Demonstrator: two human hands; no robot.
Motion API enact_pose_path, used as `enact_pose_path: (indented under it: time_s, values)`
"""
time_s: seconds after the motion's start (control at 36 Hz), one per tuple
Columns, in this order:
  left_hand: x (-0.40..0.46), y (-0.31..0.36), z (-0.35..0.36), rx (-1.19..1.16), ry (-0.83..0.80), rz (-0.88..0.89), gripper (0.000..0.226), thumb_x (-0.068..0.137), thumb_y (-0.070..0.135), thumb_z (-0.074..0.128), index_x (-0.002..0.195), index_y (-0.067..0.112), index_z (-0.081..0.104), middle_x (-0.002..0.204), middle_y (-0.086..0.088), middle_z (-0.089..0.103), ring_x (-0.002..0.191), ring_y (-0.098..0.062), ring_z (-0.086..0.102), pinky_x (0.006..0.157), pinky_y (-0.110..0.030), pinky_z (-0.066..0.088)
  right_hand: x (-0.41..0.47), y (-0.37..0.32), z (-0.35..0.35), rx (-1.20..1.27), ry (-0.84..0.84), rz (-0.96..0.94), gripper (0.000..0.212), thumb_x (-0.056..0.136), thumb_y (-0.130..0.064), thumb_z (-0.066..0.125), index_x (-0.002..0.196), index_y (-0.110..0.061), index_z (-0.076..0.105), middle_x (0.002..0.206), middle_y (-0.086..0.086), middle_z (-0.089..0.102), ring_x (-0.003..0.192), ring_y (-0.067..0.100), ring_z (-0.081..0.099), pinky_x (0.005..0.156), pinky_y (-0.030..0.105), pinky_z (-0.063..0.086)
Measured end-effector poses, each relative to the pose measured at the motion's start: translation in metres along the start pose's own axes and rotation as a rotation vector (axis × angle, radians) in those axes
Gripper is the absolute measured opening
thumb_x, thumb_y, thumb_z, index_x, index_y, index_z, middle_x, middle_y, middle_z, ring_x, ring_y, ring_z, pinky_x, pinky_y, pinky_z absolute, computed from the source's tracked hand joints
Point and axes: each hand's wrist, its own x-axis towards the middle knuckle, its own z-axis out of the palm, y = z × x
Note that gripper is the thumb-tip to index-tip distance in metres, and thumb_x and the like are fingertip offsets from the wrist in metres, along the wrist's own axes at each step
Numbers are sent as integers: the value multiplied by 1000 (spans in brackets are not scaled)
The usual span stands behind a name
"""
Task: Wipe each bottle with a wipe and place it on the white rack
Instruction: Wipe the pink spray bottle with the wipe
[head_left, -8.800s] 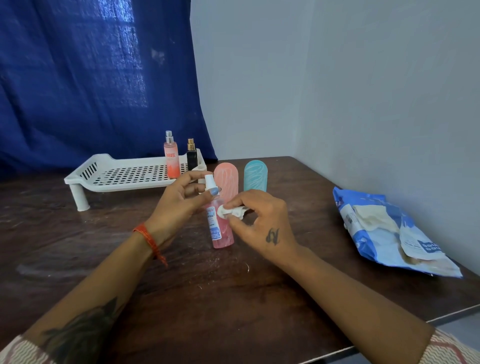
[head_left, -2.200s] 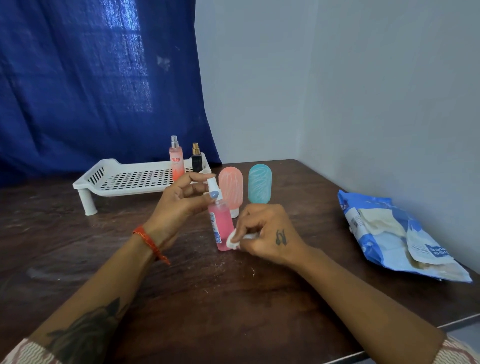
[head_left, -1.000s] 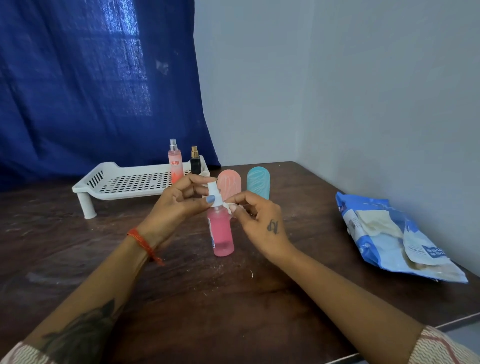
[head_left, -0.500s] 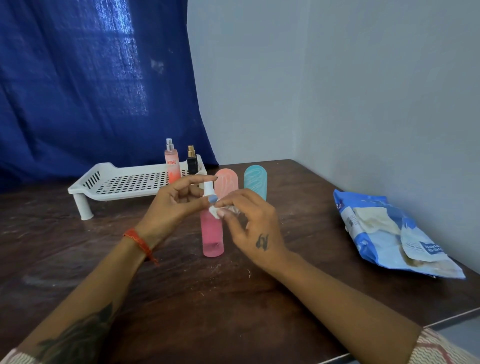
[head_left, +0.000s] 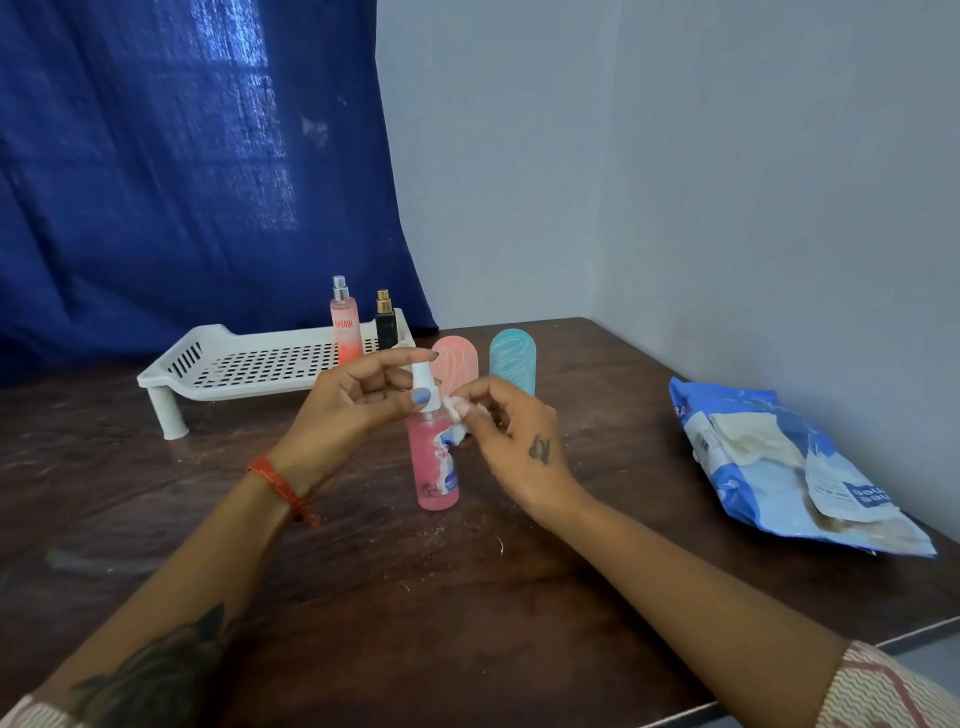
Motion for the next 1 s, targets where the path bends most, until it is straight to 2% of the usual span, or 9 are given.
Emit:
enact_pose_path:
  time_s: [0.06, 0.17, 0.36, 0.53, 0.64, 0.72, 0.78, 0.86, 1.0]
  values:
    - [0, -1, 1, -4, 4, 4, 35, 73, 6, 64, 105, 21, 63, 76, 11, 71, 80, -4, 67, 70, -15, 53, -1, -2, -1, -46, 105, -128, 15, 91, -22, 57, 95, -10, 65, 89, -5, 64, 83, -7, 55, 67, 3, 41]
    - [1, -2, 2, 8, 7, 4, 35, 81, -3, 60, 108, 20, 62, 76, 12, 71, 80, -3, 67, 69, -16, 53, -3, 0, 1, -214, 125, -341, 31, 89, -35, 49, 97, -10, 66, 96, 1, 67, 89, 0, 56, 74, 3, 41]
    - [1, -3, 3, 38, 15, 13, 36, 78, 5, 64, 111, 22, 62, 83, 9, 73, 85, -6, 68, 74, -18, 54, -3, 2, 0, -297, 93, -406, 25, 89, -30, 50, 96, -11, 65, 99, 2, 65, 95, -3, 49, 80, 0, 36]
    - [2, -4, 4, 40, 24, 26, 36, 77, 6, 65, 107, 25, 62, 86, 5, 74, 85, -8, 69, 73, -17, 54, -5, 0, -1, -355, 105, -464, 16, 87, -23, 58, 94, -11, 66, 98, 4, 64, 95, 6, 53, 80, 1, 36]
    - [2, -4, 4, 40, 19, 32, 37, 72, 12, 67, 106, 26, 63, 82, 6, 73, 83, -7, 68, 73, -16, 54, -4, -6, -2, -255, 97, -388, 6, 82, -14, 67, 86, -10, 66, 89, 0, 64, 86, 3, 54, 74, 5, 39]
    - [2, -4, 2, 45, 6, 28, 36, 76, 7, 65, 107, 25, 62, 81, 9, 72, 83, -6, 68, 73, -16, 53, -2, -10, -5, -119, 54, -228, 5, 82, -14, 67, 85, -9, 67, 85, -2, 65, 80, 5, 58, 70, 7, 44]
    - [2, -3, 1, 44, -11, 18, 35, 78, 6, 63, 107, 25, 62, 86, 8, 73, 87, -7, 68, 73, -16, 53, 0, -10, -7, -34, -6, -77, 8, 85, -17, 65, 89, -11, 67, 87, -3, 66, 83, 6, 60, 70, 9, 47]
    - [1, 0, 1, 26, -54, -2, 35, 76, 11, 62, 108, 24, 61, 94, 5, 74, 93, -9, 68, 72, -17, 54, 3, -7, -10, 62, -83, 110, 9, 88, -21, 61, 94, -15, 66, 96, -4, 66, 92, 8, 60, 79, 17, 51]
    - [0, 3, 2, 9, -100, -31, 35, 74, 16, 60, 108, 24, 60, 95, 9, 74, 96, -7, 68, 73, -18, 54, 6, -8, -9, 117, -106, 229, 12, 90, -22, 59, 98, -17, 67, 102, -2, 65, 96, 11, 58, 83, 24, 51]
